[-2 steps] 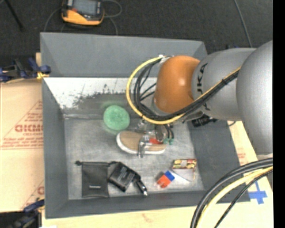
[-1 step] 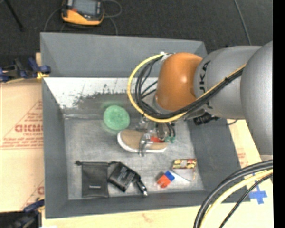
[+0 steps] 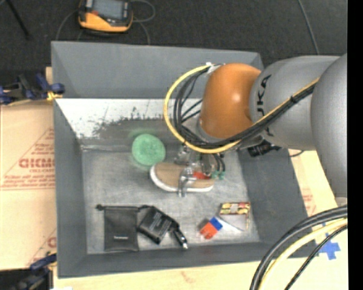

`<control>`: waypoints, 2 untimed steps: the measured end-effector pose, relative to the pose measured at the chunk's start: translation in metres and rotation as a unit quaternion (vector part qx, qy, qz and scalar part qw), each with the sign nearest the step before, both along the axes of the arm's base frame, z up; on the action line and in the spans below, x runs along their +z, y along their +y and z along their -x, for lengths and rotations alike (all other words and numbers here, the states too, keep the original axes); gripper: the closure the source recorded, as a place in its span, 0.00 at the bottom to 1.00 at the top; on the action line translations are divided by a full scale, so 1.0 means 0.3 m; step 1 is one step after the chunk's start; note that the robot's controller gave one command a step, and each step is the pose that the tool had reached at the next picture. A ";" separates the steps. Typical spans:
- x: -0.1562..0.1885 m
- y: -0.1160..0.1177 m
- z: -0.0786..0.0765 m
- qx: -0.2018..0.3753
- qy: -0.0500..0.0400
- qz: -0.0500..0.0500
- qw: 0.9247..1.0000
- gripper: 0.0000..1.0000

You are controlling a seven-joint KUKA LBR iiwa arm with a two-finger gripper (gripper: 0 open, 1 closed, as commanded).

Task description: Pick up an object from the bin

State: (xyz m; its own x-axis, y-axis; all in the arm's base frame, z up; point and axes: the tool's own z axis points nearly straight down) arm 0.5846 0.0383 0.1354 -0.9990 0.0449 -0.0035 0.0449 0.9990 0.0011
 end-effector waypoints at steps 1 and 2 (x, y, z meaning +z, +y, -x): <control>0.027 0.000 0.002 0.000 0.002 0.000 1.000 1.00; 0.082 -0.001 0.003 0.000 0.002 0.000 1.000 1.00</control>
Offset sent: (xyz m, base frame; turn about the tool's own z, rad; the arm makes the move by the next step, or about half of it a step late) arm 0.0000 0.0000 0.0565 0.0000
